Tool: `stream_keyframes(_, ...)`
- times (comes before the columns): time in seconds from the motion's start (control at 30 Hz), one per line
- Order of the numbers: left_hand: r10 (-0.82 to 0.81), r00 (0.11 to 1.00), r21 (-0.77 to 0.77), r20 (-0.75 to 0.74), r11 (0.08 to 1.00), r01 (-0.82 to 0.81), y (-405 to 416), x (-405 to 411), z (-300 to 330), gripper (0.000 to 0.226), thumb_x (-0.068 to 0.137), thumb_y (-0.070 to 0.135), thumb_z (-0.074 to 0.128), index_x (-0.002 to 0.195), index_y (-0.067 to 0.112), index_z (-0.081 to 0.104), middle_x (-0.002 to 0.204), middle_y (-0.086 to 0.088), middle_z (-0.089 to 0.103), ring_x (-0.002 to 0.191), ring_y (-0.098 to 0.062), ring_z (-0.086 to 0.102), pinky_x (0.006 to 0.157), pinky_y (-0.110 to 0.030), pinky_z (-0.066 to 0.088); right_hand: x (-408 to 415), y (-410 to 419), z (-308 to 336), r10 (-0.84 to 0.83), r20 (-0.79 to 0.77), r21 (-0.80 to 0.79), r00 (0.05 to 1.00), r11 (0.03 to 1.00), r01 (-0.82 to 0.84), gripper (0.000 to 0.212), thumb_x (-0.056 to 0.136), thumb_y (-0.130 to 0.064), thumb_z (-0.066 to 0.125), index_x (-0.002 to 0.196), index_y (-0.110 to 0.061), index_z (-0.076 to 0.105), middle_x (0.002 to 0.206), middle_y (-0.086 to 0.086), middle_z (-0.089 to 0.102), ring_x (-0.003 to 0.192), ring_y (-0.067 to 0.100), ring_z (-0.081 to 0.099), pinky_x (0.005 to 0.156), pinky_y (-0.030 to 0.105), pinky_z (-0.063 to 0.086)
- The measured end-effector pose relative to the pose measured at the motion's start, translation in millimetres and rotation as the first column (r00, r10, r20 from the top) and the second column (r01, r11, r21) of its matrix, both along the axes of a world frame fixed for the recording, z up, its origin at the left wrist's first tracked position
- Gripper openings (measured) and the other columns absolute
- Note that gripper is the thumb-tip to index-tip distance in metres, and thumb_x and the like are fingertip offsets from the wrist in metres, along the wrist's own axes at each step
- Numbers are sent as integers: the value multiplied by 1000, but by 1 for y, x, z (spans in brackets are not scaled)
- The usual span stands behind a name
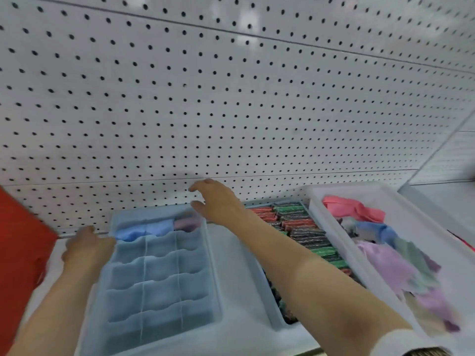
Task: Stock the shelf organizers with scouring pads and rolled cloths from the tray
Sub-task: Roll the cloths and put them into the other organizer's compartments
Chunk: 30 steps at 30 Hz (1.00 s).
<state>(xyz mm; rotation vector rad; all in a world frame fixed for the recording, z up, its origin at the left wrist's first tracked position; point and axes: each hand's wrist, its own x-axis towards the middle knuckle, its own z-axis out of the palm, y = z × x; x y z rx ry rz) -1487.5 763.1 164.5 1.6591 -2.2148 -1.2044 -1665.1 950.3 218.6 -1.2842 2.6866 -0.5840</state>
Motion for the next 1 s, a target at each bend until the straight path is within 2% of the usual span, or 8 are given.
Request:
stream_keyframes(0.1,-46,997,-268,-66,963,27,36,-41,17,68,83,14,68,145,6,40,138,-33,46,130,-48,39,107,-57,36,-30,48,22,-41,-49,-135,998,990,34,35,96,-25,58,130,-17,59,132,7,58,118,25,56,95,36,44)
stream_keyframes(0.2,-258,943,-425,-208,893,150,113,-88,48,59,88,14,65,142,1,45,137,-32,48,133,-43,37,113,-48,26,-72,113,36,-118,-108,-211,987,973,94,31,98,-27,57,127,-16,62,127,7,62,110,24,60,95,39,48)
stream_keyframes(0.3,-500,829,-470,-253,812,346,204,-124,62,52,94,20,62,141,6,46,146,-20,44,137,-33,34,114,-41,24,-113,175,37,-227,-104,-237,968,951,198,30,97,-26,59,124,-15,64,124,7,65,110,24,61,97,38,47)
stream_keyframes(0.43,-796,588,-456,-143,580,675,335,-173,56,57,100,36,52,151,19,33,163,-4,19,151,-21,12,123,-37,13,-176,277,14,-366,-48,-143,929,923,356,30,93,-24,64,120,-13,65,116,7,68,108,26,62,92,32,48)
stream_keyframes(0.53,-877,481,-380,-13,449,809,398,-202,32,58,103,33,46,155,20,25,165,-1,2,153,-20,-6,121,-30,1,-210,332,-14,-402,16,-37,915,915,402,39,88,-24,68,125,-14,62,123,6,65,115,24,59,94,31,44)
stream_keyframes(0.7,-840,486,-360,242,387,849,433,-216,9,61,101,14,43,156,19,18,166,-4,-4,151,-25,-17,122,-30,-7,-239,356,-51,-315,44,55,948,948,313,50,81,-23,72,128,-17,57,127,3,62,119,23,55,97,33,45)
stream_keyframes(0.83,-834,524,-389,175,430,814,441,-211,15,59,99,0,41,152,21,28,165,2,4,146,-15,-24,117,-23,-13,-243,345,-75,-243,-11,68,970,968,243,39,81,-24,72,117,-19,57,112,5,64,105,27,61,83,35,50)
stream_keyframes(1.0,-810,563,-411,164,462,786,451,-200,22,53,102,4,40,152,18,29,165,2,8,148,-10,-15,114,-15,-13,-246,343,-74,-131,-106,9,986,991,133,14,84,-24,69,95,-16,72,105,7,60,108,27,53,84,34,48)
